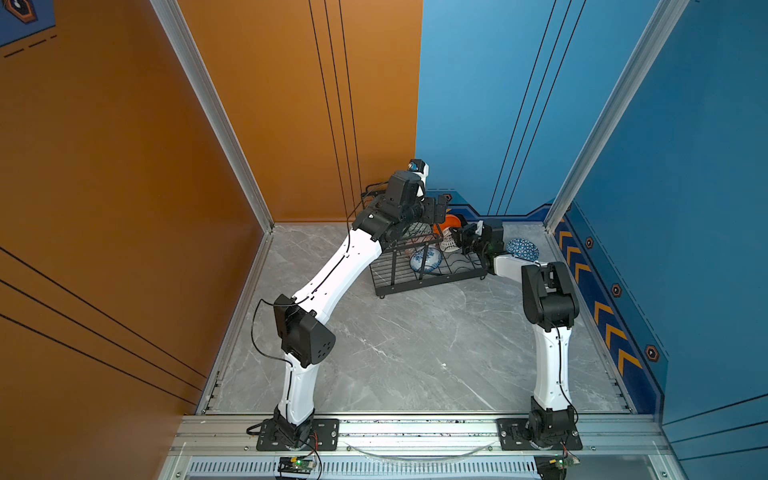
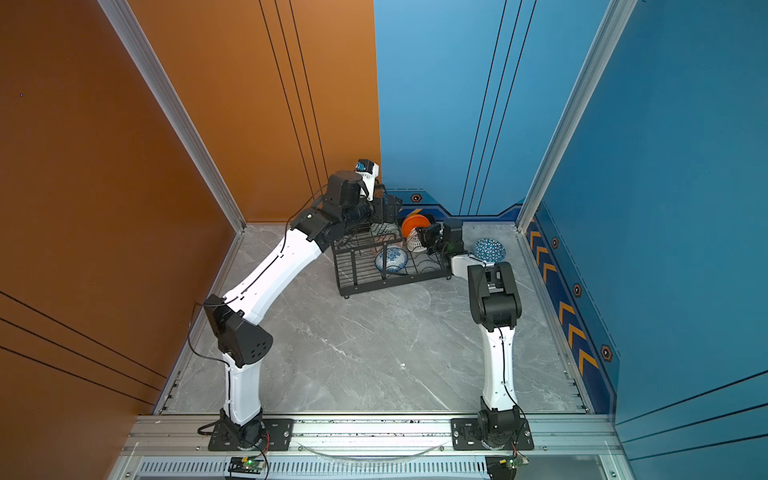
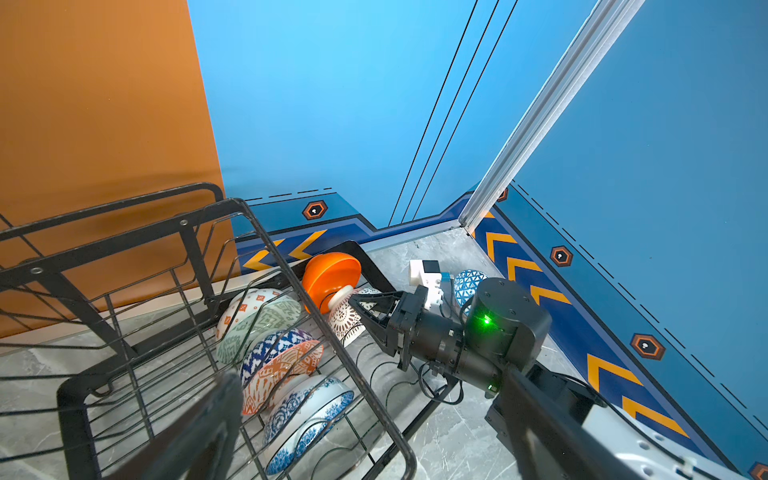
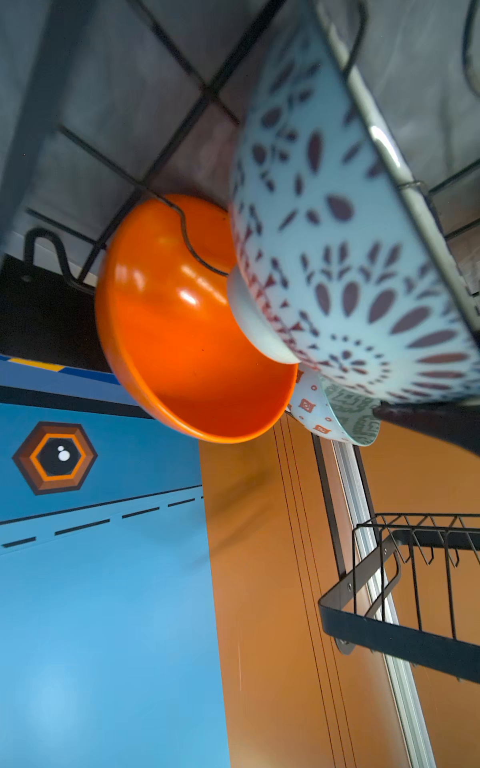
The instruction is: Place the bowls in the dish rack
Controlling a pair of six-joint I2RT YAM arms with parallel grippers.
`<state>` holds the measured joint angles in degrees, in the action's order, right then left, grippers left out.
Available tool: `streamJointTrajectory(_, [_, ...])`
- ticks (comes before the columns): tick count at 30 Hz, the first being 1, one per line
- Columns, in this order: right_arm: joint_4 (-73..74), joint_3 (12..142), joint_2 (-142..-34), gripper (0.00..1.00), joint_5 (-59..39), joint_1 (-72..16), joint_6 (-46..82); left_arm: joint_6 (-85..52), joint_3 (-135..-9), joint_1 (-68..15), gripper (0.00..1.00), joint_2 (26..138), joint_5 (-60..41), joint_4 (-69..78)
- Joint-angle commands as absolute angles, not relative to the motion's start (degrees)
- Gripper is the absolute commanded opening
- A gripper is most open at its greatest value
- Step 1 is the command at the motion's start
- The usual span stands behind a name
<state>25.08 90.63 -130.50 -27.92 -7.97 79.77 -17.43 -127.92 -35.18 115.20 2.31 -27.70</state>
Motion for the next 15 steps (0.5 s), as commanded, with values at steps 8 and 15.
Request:
streamJointTrajectory(8, [11.4, 91.8, -128.8, 0.08, -28.3, -8.4, 75.5, -17.1, -127.1, -34.9, 0.98, 113.9, 2.4, -28.1])
streamJointTrajectory(15, [10.2, 90.8, -127.4, 0.11, -27.9, -8.2, 74.5, -17.2, -126.5, -35.2, 0.98, 113.4, 2.6, -28.2])
